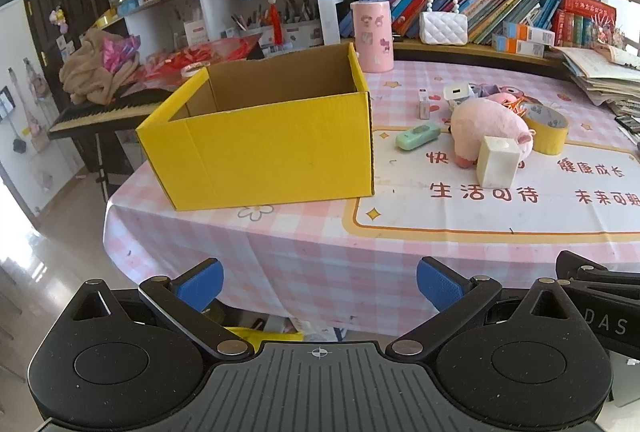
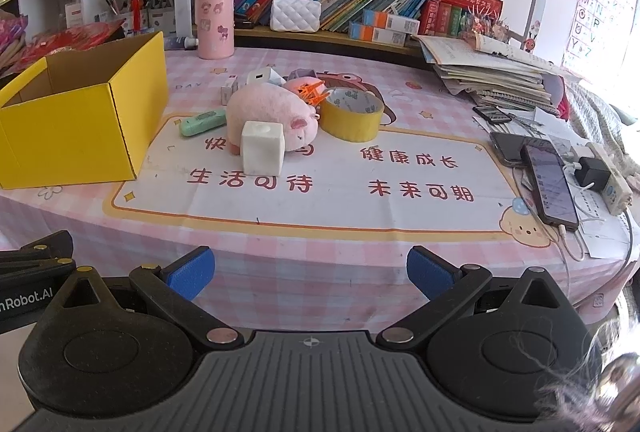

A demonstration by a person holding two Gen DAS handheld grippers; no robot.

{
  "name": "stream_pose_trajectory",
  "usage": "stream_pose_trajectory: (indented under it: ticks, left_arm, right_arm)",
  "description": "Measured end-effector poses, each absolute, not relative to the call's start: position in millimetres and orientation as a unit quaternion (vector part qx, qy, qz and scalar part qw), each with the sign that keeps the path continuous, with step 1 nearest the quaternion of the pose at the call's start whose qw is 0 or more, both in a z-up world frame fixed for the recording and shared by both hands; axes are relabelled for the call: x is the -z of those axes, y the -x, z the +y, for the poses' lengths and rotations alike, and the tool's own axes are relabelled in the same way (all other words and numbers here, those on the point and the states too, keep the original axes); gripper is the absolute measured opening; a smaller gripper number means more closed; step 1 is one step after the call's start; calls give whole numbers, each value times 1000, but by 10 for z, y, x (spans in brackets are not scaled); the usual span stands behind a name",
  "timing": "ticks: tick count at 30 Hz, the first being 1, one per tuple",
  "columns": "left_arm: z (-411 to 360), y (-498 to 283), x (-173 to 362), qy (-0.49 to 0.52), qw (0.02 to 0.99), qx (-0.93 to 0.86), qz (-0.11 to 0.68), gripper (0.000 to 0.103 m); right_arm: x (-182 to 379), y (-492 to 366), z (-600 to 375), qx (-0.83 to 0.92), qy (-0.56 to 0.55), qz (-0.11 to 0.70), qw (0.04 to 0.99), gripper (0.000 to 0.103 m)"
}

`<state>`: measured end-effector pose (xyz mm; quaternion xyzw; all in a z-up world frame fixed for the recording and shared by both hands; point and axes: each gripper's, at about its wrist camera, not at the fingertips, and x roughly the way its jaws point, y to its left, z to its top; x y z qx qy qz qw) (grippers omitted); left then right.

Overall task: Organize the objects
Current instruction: 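Move both tools toward the white cube and yellow tape roll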

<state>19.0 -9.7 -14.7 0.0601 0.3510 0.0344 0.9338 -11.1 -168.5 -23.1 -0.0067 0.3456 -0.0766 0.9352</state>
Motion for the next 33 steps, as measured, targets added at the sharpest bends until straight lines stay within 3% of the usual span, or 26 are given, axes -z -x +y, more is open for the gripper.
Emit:
stream_pose_trajectory:
  ticks: [33]
  left_arm:
    - [-880,-889,303,-35,922,-44,383,103]
  right_arm:
    - [377,-816,-2501,41,15,376,926,103]
